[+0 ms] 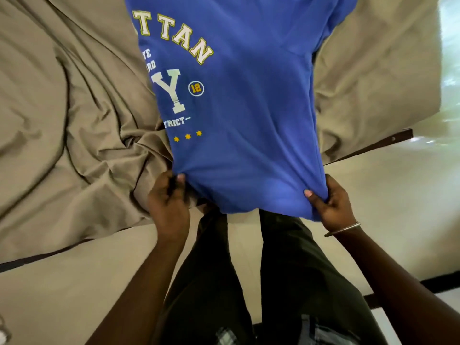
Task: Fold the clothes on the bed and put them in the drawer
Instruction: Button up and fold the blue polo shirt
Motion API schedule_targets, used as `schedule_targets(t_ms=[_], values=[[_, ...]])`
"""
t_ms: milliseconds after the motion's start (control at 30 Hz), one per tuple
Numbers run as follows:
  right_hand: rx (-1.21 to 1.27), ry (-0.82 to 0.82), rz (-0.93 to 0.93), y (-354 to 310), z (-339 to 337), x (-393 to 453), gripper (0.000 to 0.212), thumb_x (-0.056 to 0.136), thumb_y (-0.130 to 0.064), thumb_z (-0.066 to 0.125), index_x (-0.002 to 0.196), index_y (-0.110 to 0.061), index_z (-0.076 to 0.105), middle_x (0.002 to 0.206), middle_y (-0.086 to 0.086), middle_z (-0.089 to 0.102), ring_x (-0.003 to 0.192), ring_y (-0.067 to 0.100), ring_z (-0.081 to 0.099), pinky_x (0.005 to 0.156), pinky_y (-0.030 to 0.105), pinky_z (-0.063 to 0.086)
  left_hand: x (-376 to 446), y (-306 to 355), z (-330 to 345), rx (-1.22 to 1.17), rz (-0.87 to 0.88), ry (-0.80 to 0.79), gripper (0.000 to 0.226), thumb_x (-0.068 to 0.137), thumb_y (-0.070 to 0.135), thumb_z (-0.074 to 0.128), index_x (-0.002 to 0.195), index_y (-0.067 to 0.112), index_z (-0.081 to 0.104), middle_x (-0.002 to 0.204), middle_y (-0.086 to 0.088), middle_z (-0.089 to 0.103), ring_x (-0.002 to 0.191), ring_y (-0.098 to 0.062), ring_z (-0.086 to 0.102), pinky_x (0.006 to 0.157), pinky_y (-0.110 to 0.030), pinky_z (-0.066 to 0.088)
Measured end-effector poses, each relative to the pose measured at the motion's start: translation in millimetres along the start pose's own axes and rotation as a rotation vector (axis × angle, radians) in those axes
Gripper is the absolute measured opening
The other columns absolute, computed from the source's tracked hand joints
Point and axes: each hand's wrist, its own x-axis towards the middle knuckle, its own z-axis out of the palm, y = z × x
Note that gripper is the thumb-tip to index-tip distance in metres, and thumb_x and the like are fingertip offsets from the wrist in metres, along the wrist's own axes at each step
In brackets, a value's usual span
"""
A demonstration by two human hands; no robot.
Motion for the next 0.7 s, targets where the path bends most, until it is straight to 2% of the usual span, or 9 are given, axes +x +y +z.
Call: schedule_targets(t_ms=[67, 167, 233, 267, 333, 433, 467, 600, 700], values=[[-0.056, 0.012, 0.02, 2, -2, -2, 0.039, 0.084, -0.046, 0.058, 0.091, -0.009, 0.051, 0.071, -0.004, 0.055, 0.064, 0.003, 0.052, 0.062, 0.025, 0.041, -10, -1, 1, -0.082, -0.027, 0.046, 0.024, 0.102, 0.009, 0.048, 0.083, 0.022, 0.058, 0.074, 0.01, 0.058, 0.069, -0.002, 0.051, 0.064, -0.023, 0.045], [-0.078, -0.036, 0.063, -4, 0, -7, 0.026, 0.091, -0.034, 0.052, 0.106, -0.014, 0.051, 0.086, -0.014, 0.062, 0.078, -0.011, 0.058, 0.068, 0.01, 0.042, -11, -5, 6, -0.126, -0.117, 0.052, 0.025, 0.103, 0.016, 0.045, 0.085, 0.025, 0.06, 0.078, 0.018, 0.061, 0.077, -0.01, 0.053, 0.07, -0.041, 0.045], [0.032, -0.034, 0.092, -7, -2, -10, 0.019, 0.093, -0.025, 0.05, 0.11, -0.02, 0.057, 0.094, -0.021, 0.069, 0.087, -0.01, 0.061, 0.076, 0.011, 0.044, -13, -1, 9, -0.197, -0.172, -0.073, 0.009, 0.096, 0.02, 0.054, 0.094, 0.019, 0.063, 0.087, 0.018, 0.068, 0.083, -0.009, 0.061, 0.074, -0.037, 0.049], [0.093, -0.061, 0.099, -11, -5, -11, 0.017, 0.092, -0.022, 0.051, 0.106, -0.024, 0.062, 0.095, -0.023, 0.07, 0.087, -0.006, 0.062, 0.076, 0.014, 0.046, -16, 4, 10, -0.186, -0.171, -0.178, 0.013, 0.089, 0.02, 0.061, 0.101, 0.014, 0.063, 0.096, 0.014, 0.071, 0.091, -0.01, 0.065, 0.077, -0.034, 0.052], [0.178, -0.151, 0.09, -19, -11, -16, 0.016, 0.086, -0.019, 0.06, 0.098, -0.026, 0.067, 0.093, -0.02, 0.072, 0.085, 0.0, 0.065, 0.074, 0.018, 0.049, -23, 5, 10, -0.096, -0.102, -0.347, 0.032, 0.079, 0.014, 0.072, 0.11, 0.012, 0.063, 0.111, 0.002, 0.073, 0.105, -0.018, 0.068, 0.086, -0.035, 0.055], [0.161, -0.189, 0.054, -28, -15, -22, 0.033, 0.07, -0.025, 0.081, 0.1, -0.02, 0.068, 0.096, -0.017, 0.073, 0.09, -0.001, 0.066, 0.075, 0.017, 0.051, -27, 7, 4, -0.154, 0.023, -0.343, 0.032, 0.085, 0.015, 0.073, 0.115, 0.017, 0.063, 0.122, -0.002, 0.069, 0.117, -0.023, 0.063, 0.099, -0.047, 0.05], [0.148, -0.176, 0.049, -30, -15, -23, 0.028, 0.069, -0.026, 0.082, 0.093, -0.024, 0.07, 0.089, -0.019, 0.073, 0.085, -0.005, 0.065, 0.071, 0.015, 0.05, -28, 8, 1, -0.189, 0.038, -0.335, 0.03, 0.09, 0.013, 0.069, 0.118, 0.018, 0.061, 0.123, 0.002, 0.068, 0.12, -0.022, 0.062, 0.1, -0.048, 0.05], [0.147, -0.134, 0.066, -37, -17, -21, 0.015, 0.068, -0.028, 0.077, 0.067, -0.041, 0.069, 0.063, -0.018, 0.067, 0.059, -0.005, 0.058, 0.058, 0.012, 0.044, -28, 9, -13, -0.23, -0.081, -0.436, 0.038, 0.083, 0.01, 0.064, 0.12, 0.005, 0.059, 0.117, 0.009, 0.071, 0.115, -0.012, 0.065, 0.093, -0.029, 0.054], [0.257, -0.205, 0.106, -35, -17, -20, 0.027, 0.07, -0.011, 0.071, 0.085, -0.034, 0.071, 0.081, -0.016, 0.072, 0.076, 0.0, 0.065, 0.068, 0.015, 0.05, -28, 0, -20, -0.229, -0.139, -0.51, 0.029, 0.081, 0.01, 0.069, 0.11, 0.011, 0.064, 0.109, 0.008, 0.074, 0.108, -0.011, 0.068, 0.09, -0.025, 0.055]])
